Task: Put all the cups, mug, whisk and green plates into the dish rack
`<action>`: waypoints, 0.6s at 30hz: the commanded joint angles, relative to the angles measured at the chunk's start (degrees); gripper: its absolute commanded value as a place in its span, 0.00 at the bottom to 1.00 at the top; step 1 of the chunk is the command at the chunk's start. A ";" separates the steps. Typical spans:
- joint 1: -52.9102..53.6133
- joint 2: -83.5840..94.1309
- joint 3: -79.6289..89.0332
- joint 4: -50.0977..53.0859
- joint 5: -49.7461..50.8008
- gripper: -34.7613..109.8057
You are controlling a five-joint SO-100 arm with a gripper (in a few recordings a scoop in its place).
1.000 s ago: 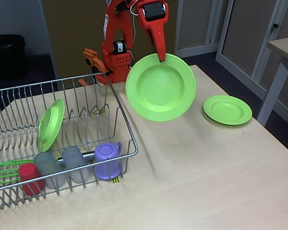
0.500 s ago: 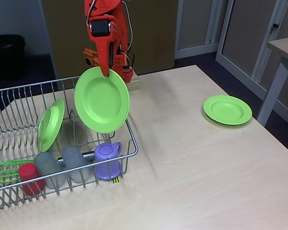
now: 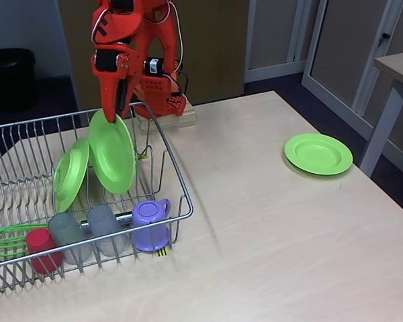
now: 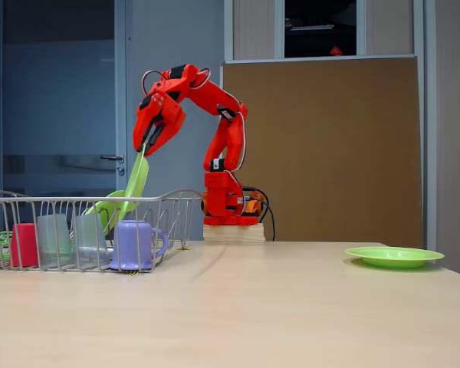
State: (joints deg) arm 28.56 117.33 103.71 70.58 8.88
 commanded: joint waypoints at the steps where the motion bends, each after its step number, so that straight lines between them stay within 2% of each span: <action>1: 1.67 2.20 1.05 -1.14 -0.70 0.24; 18: 5.36 7.91 14.33 -6.94 -0.88 0.24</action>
State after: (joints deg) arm 31.90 121.73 115.14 65.04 7.73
